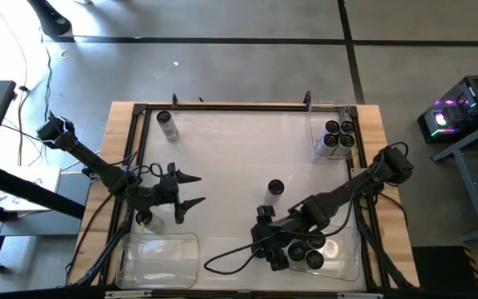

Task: Sort soda cans
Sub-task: Put the bottom white-blue soda can into the bottom left transparent bin

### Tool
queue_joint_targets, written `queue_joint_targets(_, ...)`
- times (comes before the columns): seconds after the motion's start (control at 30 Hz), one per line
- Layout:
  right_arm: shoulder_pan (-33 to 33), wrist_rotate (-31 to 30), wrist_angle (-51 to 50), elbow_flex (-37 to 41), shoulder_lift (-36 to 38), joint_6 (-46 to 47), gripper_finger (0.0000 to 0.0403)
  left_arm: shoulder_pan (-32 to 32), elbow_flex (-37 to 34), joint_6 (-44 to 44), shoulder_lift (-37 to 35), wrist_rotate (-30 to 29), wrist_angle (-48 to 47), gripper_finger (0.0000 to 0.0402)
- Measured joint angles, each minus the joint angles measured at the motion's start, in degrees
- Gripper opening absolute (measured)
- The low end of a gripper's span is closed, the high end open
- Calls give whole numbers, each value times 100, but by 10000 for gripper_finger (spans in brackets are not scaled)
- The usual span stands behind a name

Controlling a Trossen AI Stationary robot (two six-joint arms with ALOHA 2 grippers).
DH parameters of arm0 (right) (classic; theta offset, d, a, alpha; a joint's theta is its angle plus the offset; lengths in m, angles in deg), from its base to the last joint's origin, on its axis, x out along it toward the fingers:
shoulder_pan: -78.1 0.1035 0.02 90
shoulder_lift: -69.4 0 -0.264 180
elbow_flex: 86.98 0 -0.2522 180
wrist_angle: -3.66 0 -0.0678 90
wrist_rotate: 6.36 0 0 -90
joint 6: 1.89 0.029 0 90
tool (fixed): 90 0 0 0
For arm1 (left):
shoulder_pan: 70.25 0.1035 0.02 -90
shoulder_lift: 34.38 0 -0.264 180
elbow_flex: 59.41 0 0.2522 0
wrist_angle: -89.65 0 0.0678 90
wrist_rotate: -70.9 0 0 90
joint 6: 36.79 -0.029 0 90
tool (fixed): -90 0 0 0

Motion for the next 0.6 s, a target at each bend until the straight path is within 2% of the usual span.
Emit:
queue_joint_targets(0.2,199,-87,-6,13,-109,160,293,0,0,1,0,0,-29,300)
queue_joint_targets(0.37,313,-495,-142,11,-206,274,293,0,0,50,0,0,-81,300)
queue_joint_targets(0.6,317,-430,-215,11,-430,199,293,0,0,135,-2,0,-127,300)
